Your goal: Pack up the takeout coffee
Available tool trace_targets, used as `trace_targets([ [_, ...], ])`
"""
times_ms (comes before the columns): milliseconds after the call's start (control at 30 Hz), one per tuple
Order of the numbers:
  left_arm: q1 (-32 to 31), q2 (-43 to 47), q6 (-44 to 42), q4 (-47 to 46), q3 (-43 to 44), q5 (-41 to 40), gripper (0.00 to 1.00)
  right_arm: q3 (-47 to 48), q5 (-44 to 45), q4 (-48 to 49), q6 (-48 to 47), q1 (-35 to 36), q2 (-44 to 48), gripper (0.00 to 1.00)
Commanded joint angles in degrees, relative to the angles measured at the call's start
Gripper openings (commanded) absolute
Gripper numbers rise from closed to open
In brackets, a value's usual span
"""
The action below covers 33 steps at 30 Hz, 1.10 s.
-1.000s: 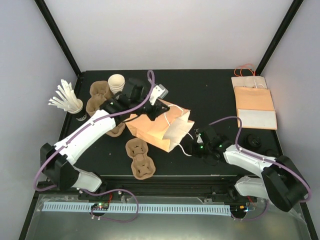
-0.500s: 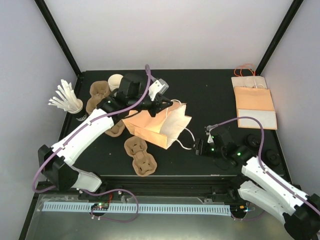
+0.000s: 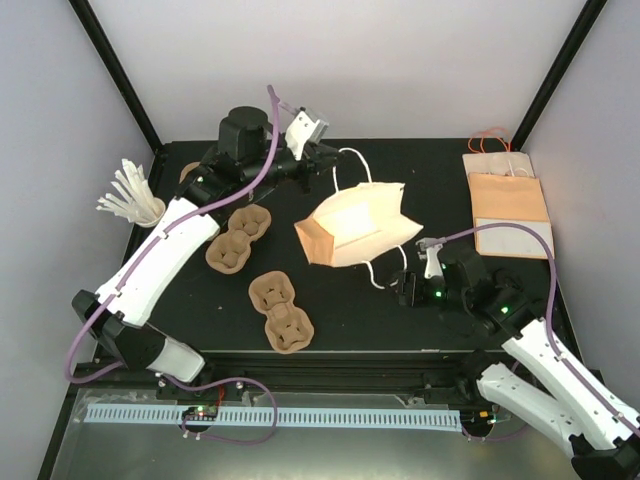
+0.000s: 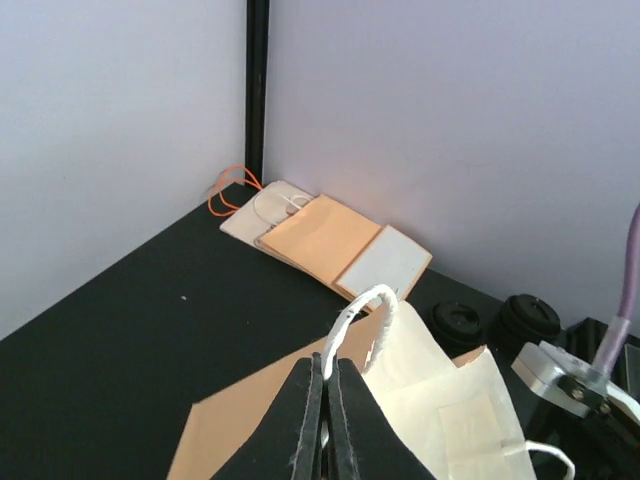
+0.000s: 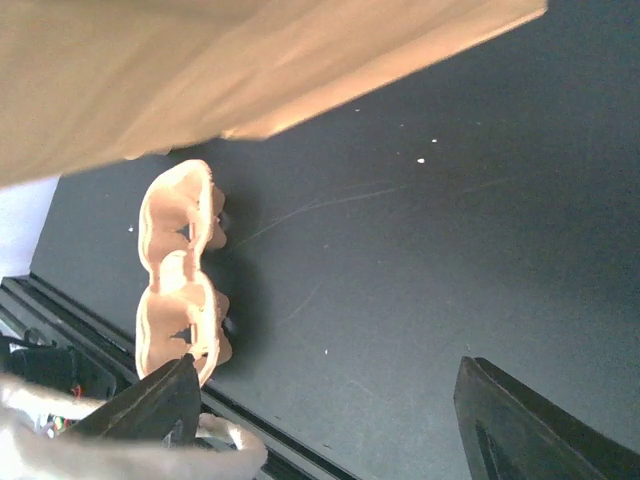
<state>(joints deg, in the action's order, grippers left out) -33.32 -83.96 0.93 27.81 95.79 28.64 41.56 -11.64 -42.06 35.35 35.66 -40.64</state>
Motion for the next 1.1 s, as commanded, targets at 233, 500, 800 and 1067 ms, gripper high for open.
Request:
trace_targets([
  [233,1.6,-6.4,5.0,1.0,12.6,0.3,0.02,2.9,-5.2,3.9,-7.2,0.3,2.0,0.73],
  [500,3.2,-7.0,7.8,5.4,22.3,-0.7,0.01,1.1,-14.8,12.8,-9.6,0.4,2.9,0.74],
  [800,8.7,-4.8,11.1,5.5,25.9,0.4,0.02,3.6,-5.8,23.2,-15.2,18.4,-7.9,0.78],
  [1067,13.4,-3.1,11.1,4.7,26.0,7.2,0.02,4.5,-10.2,31.4,-37.8,25.6,-20.8,0.92],
])
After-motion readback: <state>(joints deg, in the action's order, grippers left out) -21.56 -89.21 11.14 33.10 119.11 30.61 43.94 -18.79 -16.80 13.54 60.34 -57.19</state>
